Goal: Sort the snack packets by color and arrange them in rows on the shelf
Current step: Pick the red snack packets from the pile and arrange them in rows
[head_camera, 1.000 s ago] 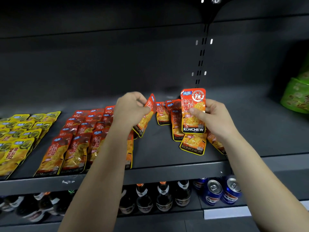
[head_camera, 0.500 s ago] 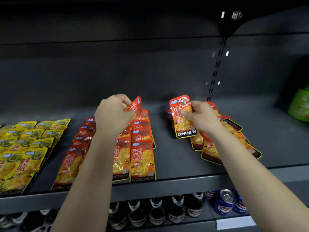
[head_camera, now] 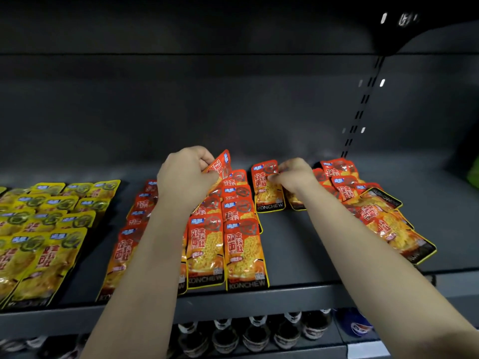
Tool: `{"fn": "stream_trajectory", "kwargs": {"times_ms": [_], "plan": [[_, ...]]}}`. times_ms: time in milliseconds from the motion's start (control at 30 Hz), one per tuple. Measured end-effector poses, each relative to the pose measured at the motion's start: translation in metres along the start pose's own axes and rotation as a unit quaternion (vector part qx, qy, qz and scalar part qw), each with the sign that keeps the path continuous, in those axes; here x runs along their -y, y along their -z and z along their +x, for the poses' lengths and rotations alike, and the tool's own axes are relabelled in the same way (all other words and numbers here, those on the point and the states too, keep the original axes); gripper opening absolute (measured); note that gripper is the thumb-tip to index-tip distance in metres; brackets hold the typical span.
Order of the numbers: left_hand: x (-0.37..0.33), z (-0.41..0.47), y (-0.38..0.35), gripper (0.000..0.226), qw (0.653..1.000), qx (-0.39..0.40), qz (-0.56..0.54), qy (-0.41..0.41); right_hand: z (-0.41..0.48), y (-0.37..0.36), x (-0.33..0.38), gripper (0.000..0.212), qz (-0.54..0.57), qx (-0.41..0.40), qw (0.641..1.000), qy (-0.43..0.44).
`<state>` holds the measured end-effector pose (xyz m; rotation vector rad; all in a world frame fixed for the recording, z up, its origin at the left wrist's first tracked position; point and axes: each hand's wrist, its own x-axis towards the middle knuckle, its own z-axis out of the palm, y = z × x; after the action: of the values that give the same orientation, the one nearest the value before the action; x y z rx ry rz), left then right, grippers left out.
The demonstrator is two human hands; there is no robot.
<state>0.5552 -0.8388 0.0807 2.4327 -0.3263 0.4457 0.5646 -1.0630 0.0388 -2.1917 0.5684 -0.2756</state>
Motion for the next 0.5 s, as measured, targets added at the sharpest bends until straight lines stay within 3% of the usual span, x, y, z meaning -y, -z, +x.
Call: {"fn": "stream_trajectory", "kwargs": {"times_ms": [500], "plan": [[0.003, 0.004, -0.007, 0.02, 1.0, 0.01, -0.005, -0.007, 0.001, -0.023, -0.004, 0.022, -0.152, -0.036, 0.986, 0.056]]}}
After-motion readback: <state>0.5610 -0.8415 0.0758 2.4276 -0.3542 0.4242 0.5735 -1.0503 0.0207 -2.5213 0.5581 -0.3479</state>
